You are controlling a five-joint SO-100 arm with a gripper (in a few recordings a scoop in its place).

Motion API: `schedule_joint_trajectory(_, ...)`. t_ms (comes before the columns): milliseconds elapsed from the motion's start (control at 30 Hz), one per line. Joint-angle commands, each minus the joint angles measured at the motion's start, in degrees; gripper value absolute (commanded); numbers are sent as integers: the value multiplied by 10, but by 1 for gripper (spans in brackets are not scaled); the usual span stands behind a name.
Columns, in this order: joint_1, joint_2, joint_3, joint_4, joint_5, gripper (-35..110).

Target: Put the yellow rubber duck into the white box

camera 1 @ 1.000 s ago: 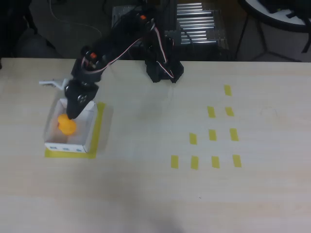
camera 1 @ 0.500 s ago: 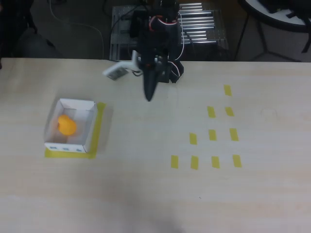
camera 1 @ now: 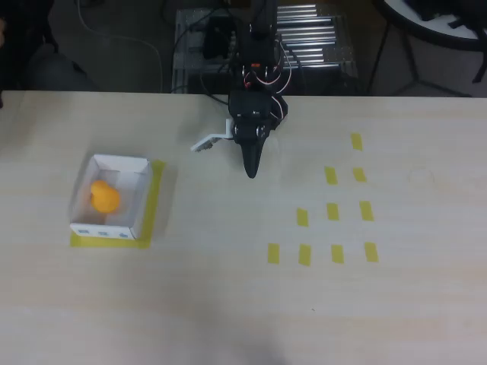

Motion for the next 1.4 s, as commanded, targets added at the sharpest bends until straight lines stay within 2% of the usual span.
schedule_joint_trajectory(0, -4, 37, 15, 38, 14, 0)
schedule_joint_trajectory(1367, 0, 37, 11, 56, 8, 0)
